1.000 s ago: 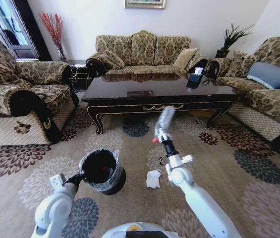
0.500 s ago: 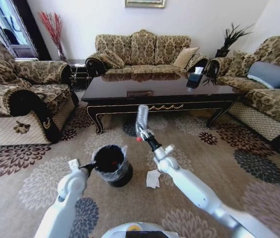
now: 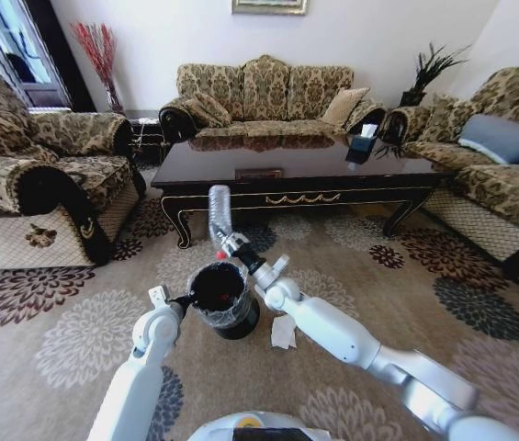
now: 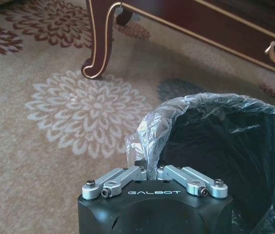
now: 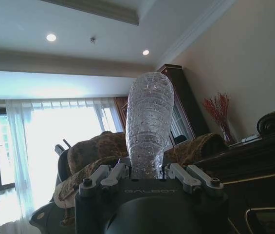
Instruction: Move to the front of the table and pick up the trash from the floor, then place it into the trash bin.
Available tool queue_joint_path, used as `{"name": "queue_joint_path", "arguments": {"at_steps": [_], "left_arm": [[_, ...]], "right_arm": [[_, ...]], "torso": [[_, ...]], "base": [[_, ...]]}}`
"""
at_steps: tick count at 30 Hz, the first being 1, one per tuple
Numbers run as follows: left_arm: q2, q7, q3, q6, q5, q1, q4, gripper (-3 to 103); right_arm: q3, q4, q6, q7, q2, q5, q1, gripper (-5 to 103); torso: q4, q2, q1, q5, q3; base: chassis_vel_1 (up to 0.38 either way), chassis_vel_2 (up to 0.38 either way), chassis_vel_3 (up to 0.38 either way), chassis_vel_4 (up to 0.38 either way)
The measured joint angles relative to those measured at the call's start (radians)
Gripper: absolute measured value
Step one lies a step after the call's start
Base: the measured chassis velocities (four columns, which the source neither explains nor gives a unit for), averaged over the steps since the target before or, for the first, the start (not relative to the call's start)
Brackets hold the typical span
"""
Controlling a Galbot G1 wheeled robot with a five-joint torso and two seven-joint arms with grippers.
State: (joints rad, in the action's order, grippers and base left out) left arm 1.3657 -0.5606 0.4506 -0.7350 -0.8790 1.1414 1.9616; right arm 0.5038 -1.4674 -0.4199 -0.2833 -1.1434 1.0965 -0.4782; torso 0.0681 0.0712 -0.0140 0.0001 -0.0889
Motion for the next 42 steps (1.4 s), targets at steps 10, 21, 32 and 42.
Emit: {"name": "queue_joint_path", "arguments": {"at_steps": [10,21,32,42], "left_arm": [[0.002,-0.005,0.016,-0.001,-0.002,0.021,0.033,3],[-0.002,-0.007,0.062,-0.001,-0.016,0.057,0.072,3],[-0.007,0.0,0.066,-0.001,-0.011,0.048,0.048,3],[-0.03,0.013,0.088,0.0,0.003,0.056,0.035,3]], "right_arm": [[-0.022,-0.004,-0.003,0.049,0.082,-0.039,-0.043,27],[-0.029,-0.042,0.012,0.052,0.154,-0.084,-0.092,52],[-0.031,-0.066,-0.003,0.038,0.157,-0.111,-0.131,95],[-0.024,-0.082,-0.014,0.025,0.166,-0.11,-0.107,100]], "torso": [[0.0,0.0,0.0,0.0001,0.0],[-0.0002,0.0,0.0,0.0,0.0],[-0.0002,0.0,0.0,-0.0002,0.0],[-0.0002,0.0,0.0,-0.0002,0.0]], "base": [[0.0,0.0,0.0,0.0],[0.0,0.0,0.0,0.0],[0.0,0.0,0.0,0.0],[0.0,0.0,0.0,0.0]]}}
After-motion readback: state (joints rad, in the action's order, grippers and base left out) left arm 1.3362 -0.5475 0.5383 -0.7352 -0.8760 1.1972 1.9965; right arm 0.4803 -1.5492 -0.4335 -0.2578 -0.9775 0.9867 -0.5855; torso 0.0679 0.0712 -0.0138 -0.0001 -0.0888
